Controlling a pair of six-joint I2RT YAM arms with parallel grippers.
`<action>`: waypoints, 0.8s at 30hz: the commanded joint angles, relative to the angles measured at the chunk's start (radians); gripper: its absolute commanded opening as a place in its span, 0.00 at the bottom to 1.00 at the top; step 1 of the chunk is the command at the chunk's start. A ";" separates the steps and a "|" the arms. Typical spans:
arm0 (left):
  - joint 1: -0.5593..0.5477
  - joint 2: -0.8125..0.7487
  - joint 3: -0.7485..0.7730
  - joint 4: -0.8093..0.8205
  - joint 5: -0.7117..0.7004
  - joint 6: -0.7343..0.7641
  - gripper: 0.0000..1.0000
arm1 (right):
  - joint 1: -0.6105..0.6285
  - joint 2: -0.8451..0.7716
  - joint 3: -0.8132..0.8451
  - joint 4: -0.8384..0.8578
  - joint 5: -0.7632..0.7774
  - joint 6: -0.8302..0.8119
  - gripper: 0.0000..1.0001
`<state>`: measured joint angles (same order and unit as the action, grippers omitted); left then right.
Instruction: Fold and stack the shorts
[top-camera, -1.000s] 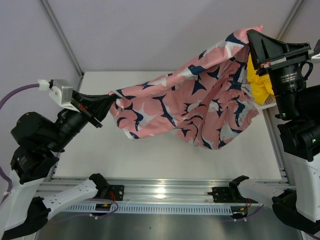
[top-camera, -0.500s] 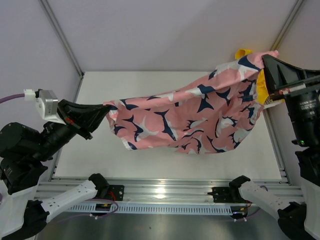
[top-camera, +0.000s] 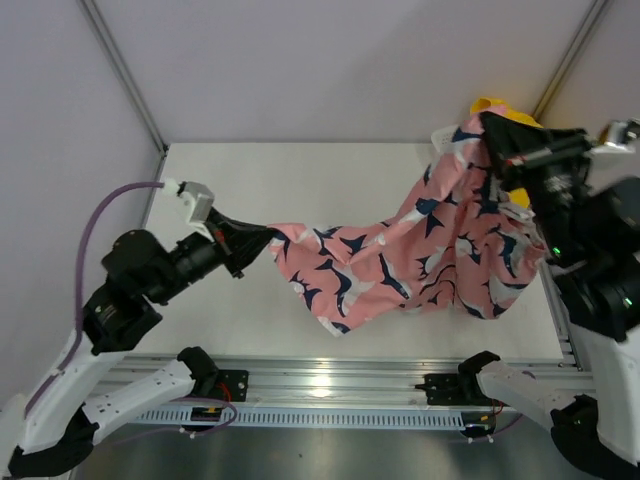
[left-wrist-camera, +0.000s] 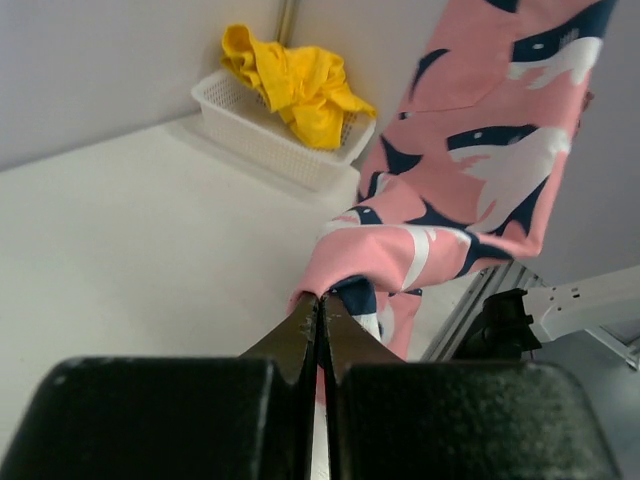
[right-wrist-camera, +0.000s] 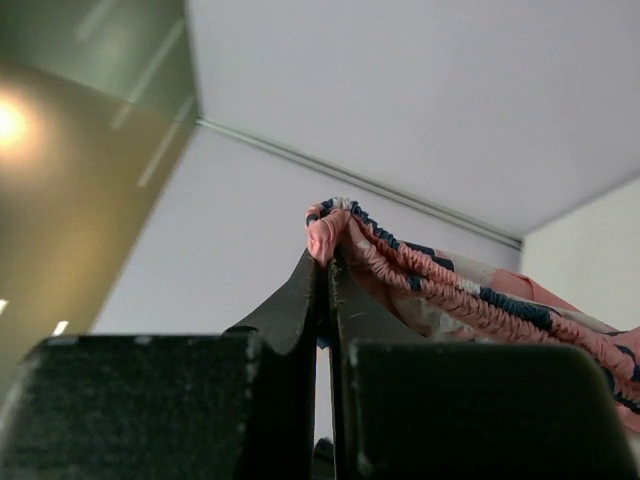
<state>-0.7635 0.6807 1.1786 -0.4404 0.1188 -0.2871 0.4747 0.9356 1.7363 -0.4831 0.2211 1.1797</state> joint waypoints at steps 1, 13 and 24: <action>0.009 0.066 -0.074 0.137 -0.002 -0.053 0.00 | -0.037 0.168 -0.026 0.049 -0.072 0.035 0.00; 0.432 0.261 -0.604 0.617 0.140 -0.380 0.00 | -0.179 0.874 0.194 0.274 -0.327 0.090 0.00; 0.665 0.523 -0.662 0.844 0.065 -0.478 0.00 | -0.214 1.715 0.828 0.470 -0.458 0.190 0.12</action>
<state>-0.1207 1.1473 0.4820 0.2646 0.1936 -0.7147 0.2703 2.6442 2.6713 -0.2131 -0.2047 1.3003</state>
